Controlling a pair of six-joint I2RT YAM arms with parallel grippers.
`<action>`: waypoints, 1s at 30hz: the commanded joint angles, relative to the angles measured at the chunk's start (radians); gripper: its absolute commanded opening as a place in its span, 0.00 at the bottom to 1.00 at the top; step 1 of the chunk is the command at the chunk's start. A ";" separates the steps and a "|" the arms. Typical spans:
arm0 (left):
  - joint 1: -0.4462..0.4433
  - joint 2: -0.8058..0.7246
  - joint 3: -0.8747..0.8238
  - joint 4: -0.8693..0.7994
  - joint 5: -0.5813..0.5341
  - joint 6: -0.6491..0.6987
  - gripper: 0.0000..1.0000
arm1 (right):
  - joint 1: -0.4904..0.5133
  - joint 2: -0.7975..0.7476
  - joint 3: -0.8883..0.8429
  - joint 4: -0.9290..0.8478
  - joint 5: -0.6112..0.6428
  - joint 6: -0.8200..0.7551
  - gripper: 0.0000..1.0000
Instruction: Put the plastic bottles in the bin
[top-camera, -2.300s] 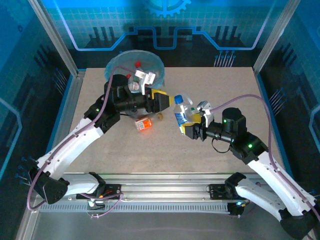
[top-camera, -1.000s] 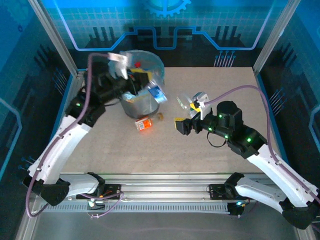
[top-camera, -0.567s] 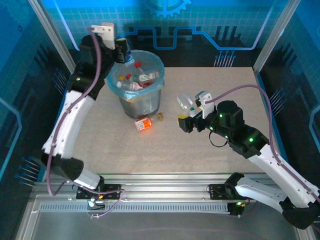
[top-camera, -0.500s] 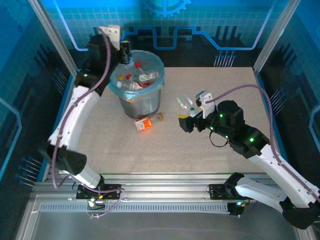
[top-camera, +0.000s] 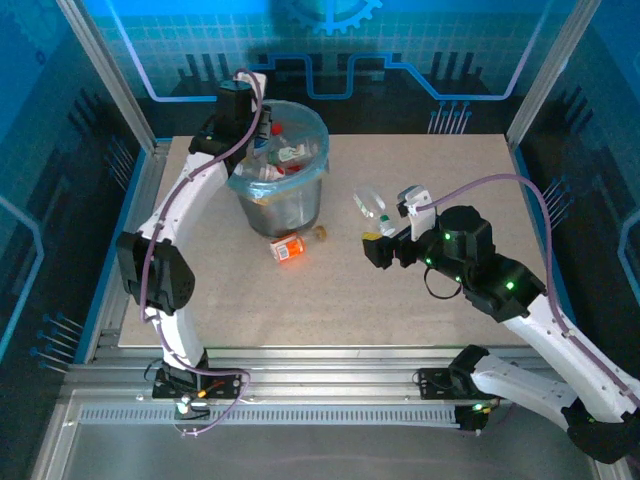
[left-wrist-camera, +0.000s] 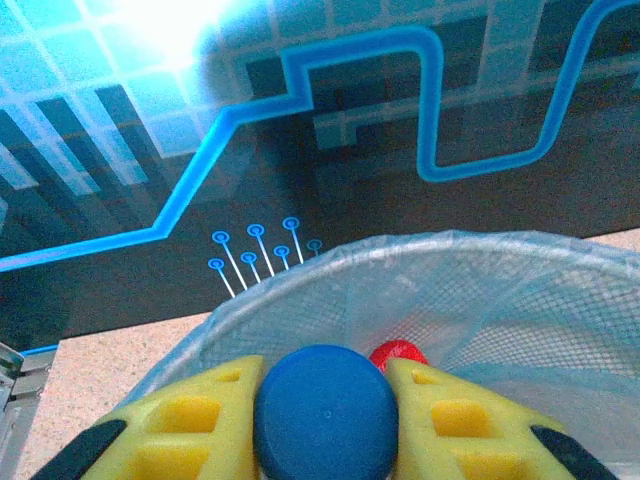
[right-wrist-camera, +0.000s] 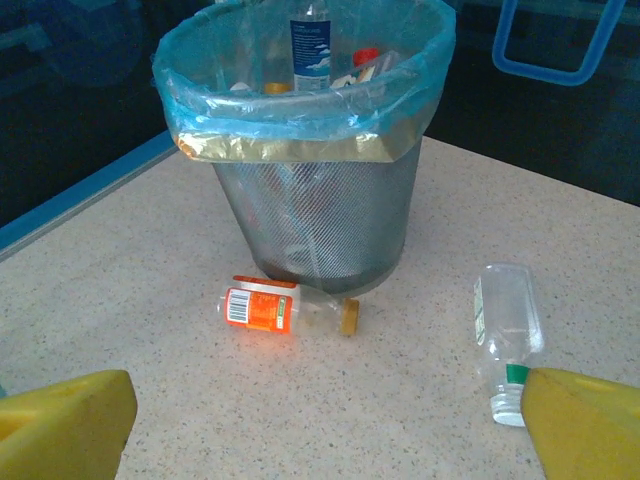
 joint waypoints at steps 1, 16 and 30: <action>0.019 0.021 0.022 -0.057 0.048 -0.054 0.11 | 0.010 -0.014 -0.009 -0.015 0.016 0.006 1.00; 0.050 0.065 -0.002 -0.175 0.129 -0.114 0.17 | 0.010 -0.039 -0.052 -0.012 0.029 0.022 1.00; 0.050 0.024 -0.047 -0.188 0.232 -0.178 0.45 | 0.009 -0.035 -0.066 -0.008 0.027 0.030 1.00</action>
